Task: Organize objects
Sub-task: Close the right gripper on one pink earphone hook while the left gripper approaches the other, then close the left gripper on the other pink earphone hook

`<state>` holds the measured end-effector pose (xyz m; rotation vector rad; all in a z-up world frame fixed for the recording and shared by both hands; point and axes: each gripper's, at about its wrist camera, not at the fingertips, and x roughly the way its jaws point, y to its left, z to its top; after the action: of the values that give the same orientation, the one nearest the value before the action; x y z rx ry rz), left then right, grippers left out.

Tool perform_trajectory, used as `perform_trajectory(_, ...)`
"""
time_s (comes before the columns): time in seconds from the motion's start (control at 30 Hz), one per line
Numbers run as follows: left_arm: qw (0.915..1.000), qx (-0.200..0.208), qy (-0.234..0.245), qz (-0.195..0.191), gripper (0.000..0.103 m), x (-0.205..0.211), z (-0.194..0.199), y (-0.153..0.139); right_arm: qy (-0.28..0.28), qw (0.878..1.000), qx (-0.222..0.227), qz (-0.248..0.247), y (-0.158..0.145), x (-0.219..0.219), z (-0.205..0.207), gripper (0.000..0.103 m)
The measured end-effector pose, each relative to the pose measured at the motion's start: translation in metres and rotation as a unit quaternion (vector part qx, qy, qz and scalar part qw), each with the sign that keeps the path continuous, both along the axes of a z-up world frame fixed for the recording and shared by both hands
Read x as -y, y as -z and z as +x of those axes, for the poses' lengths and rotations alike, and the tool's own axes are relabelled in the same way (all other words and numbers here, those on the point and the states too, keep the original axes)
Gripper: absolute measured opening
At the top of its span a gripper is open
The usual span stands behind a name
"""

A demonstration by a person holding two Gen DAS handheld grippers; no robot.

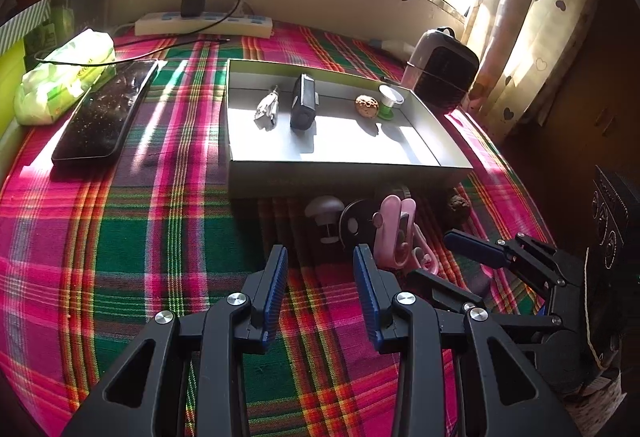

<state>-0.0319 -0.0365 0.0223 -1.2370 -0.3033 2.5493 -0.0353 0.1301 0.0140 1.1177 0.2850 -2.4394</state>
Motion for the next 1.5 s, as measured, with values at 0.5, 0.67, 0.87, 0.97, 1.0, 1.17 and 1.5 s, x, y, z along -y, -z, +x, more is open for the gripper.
perform_trajectory(0.5,0.9999,-0.004,0.015,0.004,0.032,-0.007,0.001,-0.004,0.018,1.0,0.009,0.014,0.007,-0.007,-0.006,0.033)
perform_trajectory(0.67,0.9998,-0.005,0.021,0.001,0.032,-0.013,0.002,-0.006,0.016,1.0,0.006,0.009,0.005,-0.01,-0.005,0.024)
perform_trajectory(0.87,0.9995,-0.002,0.032,-0.006,0.032,-0.026,0.002,-0.005,0.019,1.0,0.003,-0.002,0.003,-0.019,-0.003,0.024)
perform_trajectory(0.97,0.9992,0.0,0.039,-0.009,0.032,-0.033,0.001,-0.005,0.019,1.0,0.005,-0.006,0.002,-0.026,0.0,0.024)
perform_trajectory(1.0,0.999,0.001,0.043,-0.009,0.032,-0.036,0.001,-0.005,0.014,1.0,0.007,-0.012,0.002,-0.028,0.002,0.023)
perform_trajectory(1.17,0.9984,0.005,0.054,-0.015,0.032,-0.048,0.001,-0.002,0.014,1.0,0.004,-0.006,0.001,-0.038,0.011,0.023)
perform_trajectory(1.5,0.9961,-0.004,0.073,-0.049,0.034,-0.071,-0.009,0.001,0.05,0.999,0.004,0.006,0.003,-0.067,0.014,0.023)
